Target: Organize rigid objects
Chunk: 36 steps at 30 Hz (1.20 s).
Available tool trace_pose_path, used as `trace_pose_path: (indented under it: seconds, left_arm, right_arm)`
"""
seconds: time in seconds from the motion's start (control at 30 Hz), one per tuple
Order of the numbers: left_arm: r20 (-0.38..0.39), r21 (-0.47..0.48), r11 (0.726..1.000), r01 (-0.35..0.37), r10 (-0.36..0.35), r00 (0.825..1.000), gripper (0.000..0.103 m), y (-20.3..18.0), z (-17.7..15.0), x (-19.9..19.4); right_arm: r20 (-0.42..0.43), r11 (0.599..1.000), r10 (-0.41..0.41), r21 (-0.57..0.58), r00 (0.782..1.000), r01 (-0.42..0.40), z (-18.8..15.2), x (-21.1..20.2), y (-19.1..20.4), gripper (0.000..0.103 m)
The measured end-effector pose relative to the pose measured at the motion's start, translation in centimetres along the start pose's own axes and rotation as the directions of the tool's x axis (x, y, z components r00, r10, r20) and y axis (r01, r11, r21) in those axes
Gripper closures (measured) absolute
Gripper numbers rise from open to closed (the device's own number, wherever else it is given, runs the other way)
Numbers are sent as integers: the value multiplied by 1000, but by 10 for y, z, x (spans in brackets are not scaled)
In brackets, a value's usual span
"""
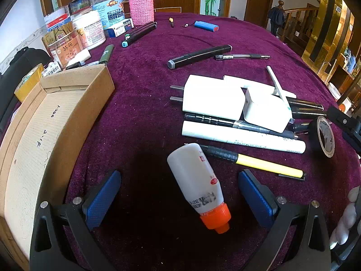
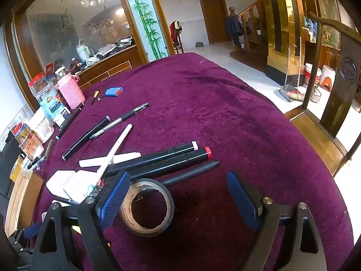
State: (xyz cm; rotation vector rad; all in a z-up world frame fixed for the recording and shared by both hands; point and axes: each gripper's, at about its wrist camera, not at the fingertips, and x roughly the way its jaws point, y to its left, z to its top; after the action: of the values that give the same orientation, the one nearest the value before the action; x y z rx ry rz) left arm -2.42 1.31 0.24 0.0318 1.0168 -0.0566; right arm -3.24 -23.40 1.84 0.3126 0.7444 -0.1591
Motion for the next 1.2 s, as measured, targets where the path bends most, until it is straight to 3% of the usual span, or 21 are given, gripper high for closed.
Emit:
trace_pose_path:
  seconds: [0.77,0.8,0.87,0.9,0.97,1.03,1.1,1.2]
  left_arm:
    - [3,1,1000,-2,2,1000,0,0,0,0]
    - [7,-1,1000,0,0,1000,6,1,0,-1]
    - [46,-7,1000,1,-1,999,44,2,-1,-8]
    - [67,2,1000,22,-23,997,76,2,-1,-12]
    - [69,22,997,74,-75,995,76,3,-3,-13]
    - [62,-18,989,150,-148,987,76,17,-7,-17]
    - [51,-98,965,242,-238,970,76,37,-17,-30]
    - [97,-158,917,366,-355,930,77,65,-34,-68]
  right_arm:
    - [-27,1000,-8,18,1000,8,-1,6,-3,13]
    - [-28,1000,-9,21,1000,10,-1,6,-4,13]
    - [-32,1000,-14,25,999,15,0,7,-4,13]
    - [-34,999,-18,27,999,19,0,7,-3,13]
    - [-40,999,-24,31,999,25,-1,8,-4,13]
    - [-40,999,-30,43,999,32,-1,8,-6,13]
    - [-45,998,-21,65,999,24,-1,9,-10,13]
    - [-65,993,9,119,998,-1,0,13,-19,13]
